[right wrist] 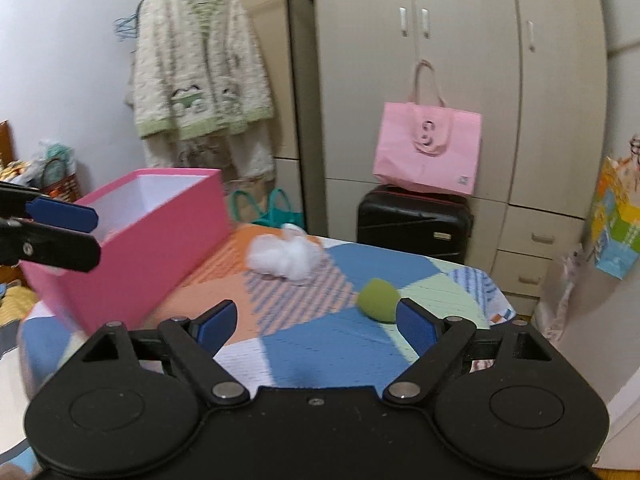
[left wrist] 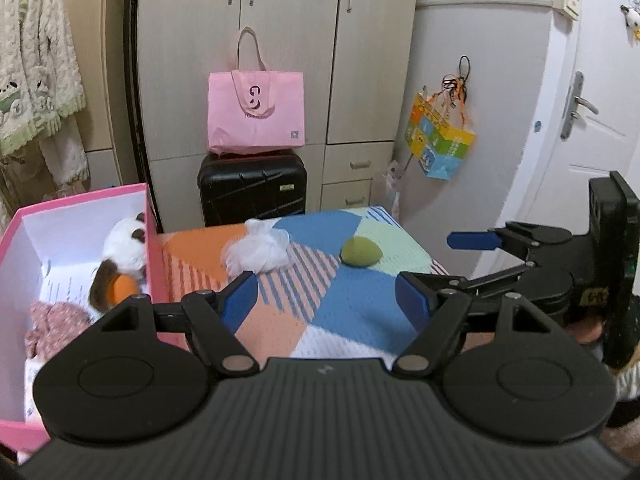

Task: Organize soft objects
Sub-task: 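Grasp the white mesh bath puff with the left tool while the right tool grasps the green sponge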

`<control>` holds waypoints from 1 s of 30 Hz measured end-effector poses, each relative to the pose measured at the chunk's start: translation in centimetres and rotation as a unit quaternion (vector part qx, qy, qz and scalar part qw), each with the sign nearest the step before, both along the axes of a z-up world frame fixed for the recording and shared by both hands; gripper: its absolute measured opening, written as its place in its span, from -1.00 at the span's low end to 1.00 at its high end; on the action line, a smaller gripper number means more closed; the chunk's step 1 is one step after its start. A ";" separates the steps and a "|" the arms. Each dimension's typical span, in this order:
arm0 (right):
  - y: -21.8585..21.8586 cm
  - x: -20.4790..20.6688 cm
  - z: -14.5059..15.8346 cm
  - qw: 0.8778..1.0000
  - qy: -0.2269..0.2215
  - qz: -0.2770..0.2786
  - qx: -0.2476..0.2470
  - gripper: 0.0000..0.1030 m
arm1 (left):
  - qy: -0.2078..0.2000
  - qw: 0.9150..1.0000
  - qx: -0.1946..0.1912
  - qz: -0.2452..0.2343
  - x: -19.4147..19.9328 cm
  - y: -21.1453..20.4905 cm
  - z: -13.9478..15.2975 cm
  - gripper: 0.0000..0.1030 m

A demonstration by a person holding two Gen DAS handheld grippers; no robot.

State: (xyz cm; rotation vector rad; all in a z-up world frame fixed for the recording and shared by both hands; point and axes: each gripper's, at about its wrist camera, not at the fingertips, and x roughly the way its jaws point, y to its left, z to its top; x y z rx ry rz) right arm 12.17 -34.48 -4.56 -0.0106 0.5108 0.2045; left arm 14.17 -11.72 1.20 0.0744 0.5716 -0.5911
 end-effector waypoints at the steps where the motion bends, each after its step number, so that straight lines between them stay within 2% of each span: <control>1: -0.5 0.5 -0.4 1.000 -0.003 -0.005 0.004 0.74 | -0.004 1.000 -0.001 0.003 0.5 -0.5 -0.4 0.46; 6: -2.3 2.6 -2.2 1.000 -0.013 -0.013 0.022 0.74 | -0.017 0.999 -0.004 0.030 3.4 -2.9 -2.4 0.46; 10: -2.5 4.7 -3.4 1.000 -0.004 -0.006 -0.001 0.74 | -0.028 0.997 0.011 0.071 6.2 -4.4 -4.0 0.46; 16: -3.0 8.1 -4.6 0.999 0.023 0.021 -0.006 0.74 | -0.027 0.992 0.031 0.121 9.6 -5.8 -5.9 0.46; 23: -2.8 10.7 -5.3 0.998 0.029 0.055 -0.019 0.72 | -0.016 0.988 0.045 0.147 12.8 -7.4 -8.2 0.46; 27: -2.7 11.7 -6.0 0.998 0.033 0.053 -0.023 0.72 | 0.003 0.983 0.071 0.168 15.2 -8.4 -9.7 0.46; 30: -2.7 12.4 -6.7 0.998 0.038 0.049 -0.019 0.71 | 0.019 0.979 0.066 0.192 16.6 -8.0 -10.8 0.46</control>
